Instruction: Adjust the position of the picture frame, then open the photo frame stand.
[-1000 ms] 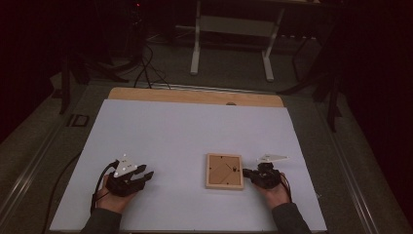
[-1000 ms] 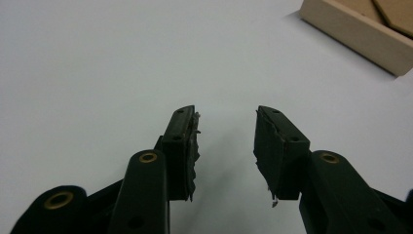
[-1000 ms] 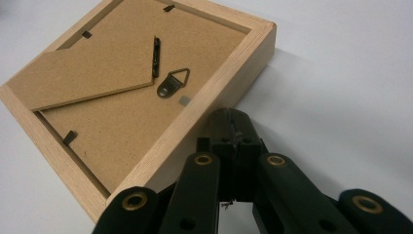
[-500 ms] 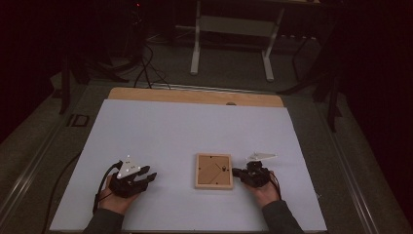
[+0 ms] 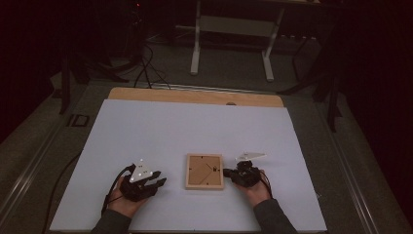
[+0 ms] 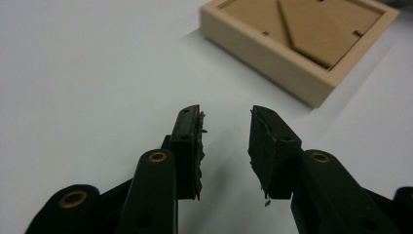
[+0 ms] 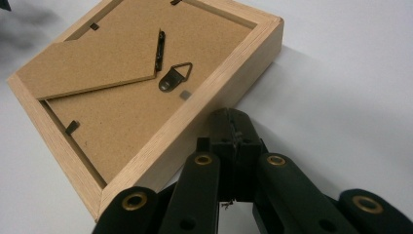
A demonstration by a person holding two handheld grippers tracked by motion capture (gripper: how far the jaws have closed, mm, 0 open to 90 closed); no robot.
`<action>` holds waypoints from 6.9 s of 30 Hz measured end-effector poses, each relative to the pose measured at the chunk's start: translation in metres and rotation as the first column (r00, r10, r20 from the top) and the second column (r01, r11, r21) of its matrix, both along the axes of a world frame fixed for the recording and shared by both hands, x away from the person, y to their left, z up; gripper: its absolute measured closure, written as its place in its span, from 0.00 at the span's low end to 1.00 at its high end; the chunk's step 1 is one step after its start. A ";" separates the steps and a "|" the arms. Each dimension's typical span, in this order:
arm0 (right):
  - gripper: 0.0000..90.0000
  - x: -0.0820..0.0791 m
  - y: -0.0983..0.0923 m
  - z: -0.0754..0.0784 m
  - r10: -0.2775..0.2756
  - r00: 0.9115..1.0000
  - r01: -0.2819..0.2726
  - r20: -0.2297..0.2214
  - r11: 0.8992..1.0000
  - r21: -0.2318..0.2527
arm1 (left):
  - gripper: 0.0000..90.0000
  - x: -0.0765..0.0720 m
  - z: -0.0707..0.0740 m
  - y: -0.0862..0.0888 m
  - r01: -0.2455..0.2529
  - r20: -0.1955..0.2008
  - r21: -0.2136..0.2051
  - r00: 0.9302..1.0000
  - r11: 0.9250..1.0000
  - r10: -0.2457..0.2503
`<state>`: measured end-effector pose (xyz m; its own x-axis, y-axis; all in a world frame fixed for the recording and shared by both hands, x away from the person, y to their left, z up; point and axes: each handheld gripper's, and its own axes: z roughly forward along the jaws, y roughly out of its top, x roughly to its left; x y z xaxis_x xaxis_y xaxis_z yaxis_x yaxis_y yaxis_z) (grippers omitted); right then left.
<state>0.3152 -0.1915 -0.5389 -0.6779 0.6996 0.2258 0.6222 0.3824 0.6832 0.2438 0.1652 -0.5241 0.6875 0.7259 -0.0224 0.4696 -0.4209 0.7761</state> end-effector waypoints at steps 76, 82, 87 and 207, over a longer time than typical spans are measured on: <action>0.92 0.029 0.039 0.006 0.019 1.000 -0.019 0.009 0.999 -0.035 | 0.95 0.026 -0.020 -0.081 0.234 -0.042 0.032 0.972 0.972 -0.233; 0.84 0.025 0.029 0.013 0.016 0.999 -0.015 0.035 0.999 -0.028 | 0.87 0.022 -0.010 -0.072 0.222 -0.026 0.004 0.975 0.975 -0.222; 0.76 0.020 0.020 0.021 0.024 0.998 -0.023 0.061 1.000 -0.017 | 0.78 0.019 0.000 -0.057 0.182 -0.010 -0.039 0.983 0.982 -0.183; 1.00 -0.015 0.060 0.017 0.122 0.979 -0.122 0.166 0.992 -0.009 | 0.58 0.065 0.012 -0.084 0.041 -0.043 0.116 0.998 0.992 -0.036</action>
